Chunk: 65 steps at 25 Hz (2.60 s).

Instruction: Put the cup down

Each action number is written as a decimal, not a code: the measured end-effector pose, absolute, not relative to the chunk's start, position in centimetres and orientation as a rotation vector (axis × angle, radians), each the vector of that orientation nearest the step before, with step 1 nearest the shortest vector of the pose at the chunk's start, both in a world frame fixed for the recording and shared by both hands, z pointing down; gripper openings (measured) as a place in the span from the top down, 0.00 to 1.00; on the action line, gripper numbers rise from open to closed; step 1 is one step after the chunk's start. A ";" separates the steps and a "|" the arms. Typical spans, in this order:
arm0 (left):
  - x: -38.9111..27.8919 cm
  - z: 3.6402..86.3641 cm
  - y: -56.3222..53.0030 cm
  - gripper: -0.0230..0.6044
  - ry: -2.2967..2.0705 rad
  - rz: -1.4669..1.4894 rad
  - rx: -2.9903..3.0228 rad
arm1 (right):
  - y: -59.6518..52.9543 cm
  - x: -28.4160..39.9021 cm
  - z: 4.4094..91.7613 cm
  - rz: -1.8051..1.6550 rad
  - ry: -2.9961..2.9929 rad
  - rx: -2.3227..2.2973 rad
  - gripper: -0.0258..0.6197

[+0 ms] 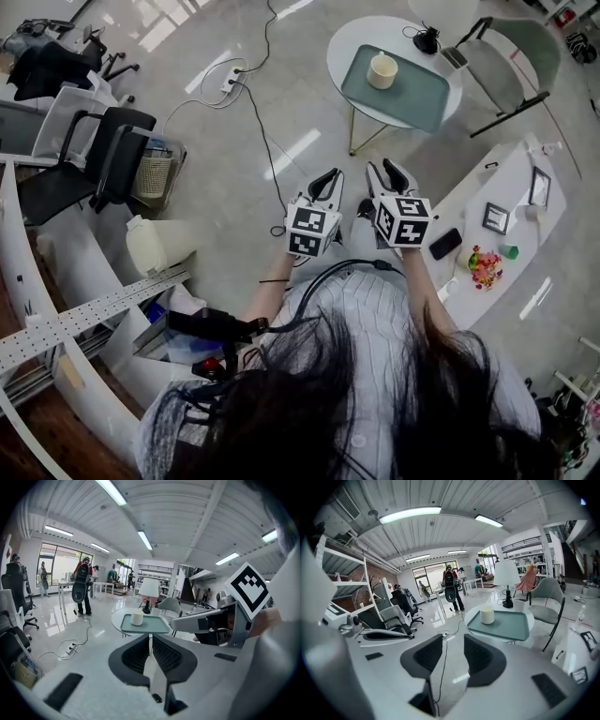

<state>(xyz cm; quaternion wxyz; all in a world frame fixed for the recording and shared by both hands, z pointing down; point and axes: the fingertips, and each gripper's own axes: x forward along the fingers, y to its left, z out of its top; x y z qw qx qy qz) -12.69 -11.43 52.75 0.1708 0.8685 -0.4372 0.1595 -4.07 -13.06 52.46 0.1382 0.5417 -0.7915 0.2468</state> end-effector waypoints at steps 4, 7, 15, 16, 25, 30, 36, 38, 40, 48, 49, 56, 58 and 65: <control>-10.9 52.0 -11.1 0.91 -1.219 0.418 2.480 | -12.1 -2.9 52.4 0.733 -2.275 1.579 0.74; -10.5 52.5 -10.8 0.91 -1.215 0.424 2.475 | -11.5 -2.5 52.5 0.753 -2.272 1.580 0.75; -9.4 52.4 -9.8 0.91 -1.243 0.415 2.447 | -9.2 -0.8 52.5 0.768 -2.275 1.581 0.78; -9.0 52.5 -9.4 0.91 -1.240 0.410 2.444 | -8.7 -0.3 52.5 0.765 -2.275 1.581 0.78; -4.3 50.9 -4.7 0.91 -1.266 0.412 2.465 | -4.6 4.3 52.2 0.759 -2.305 1.580 0.80; -3.2 50.6 -1.6 0.91 -1.314 0.415 2.441 | -1.7 5.5 51.7 0.761 -2.351 1.555 0.81; -1.8 50.3 2.5 0.91 -1.351 0.360 2.402 | 2.2 6.5 51.9 0.769 -2.393 1.490 0.82; -1.6 50.3 3.7 0.91 -1.366 0.359 2.398 | 3.3 6.6 51.8 0.759 -2.405 1.471 0.82; -1.5 50.3 5.0 0.91 -1.379 0.356 2.392 | 4.4 6.7 51.7 0.748 -2.414 1.454 0.82; -1.6 50.4 9.5 0.91 -1.423 0.343 2.377 | 8.9 6.6 51.1 0.724 -2.449 1.412 0.83; -1.6 50.5 10.0 0.91 -1.424 0.344 2.375 | 9.4 6.5 51.1 0.723 -2.453 1.409 0.83; -1.6 50.8 13.0 0.91 -1.424 0.352 2.378 | 12.3 6.3 51.3 0.729 -2.460 1.393 0.85; -1.7 50.9 13.4 0.91 -1.429 0.352 2.376 | 12.7 6.2 51.4 0.734 -2.463 1.384 0.85; -1.8 50.5 13.6 0.91 -1.446 0.347 2.381 | 13.2 5.8 50.9 0.720 -2.483 1.348 0.85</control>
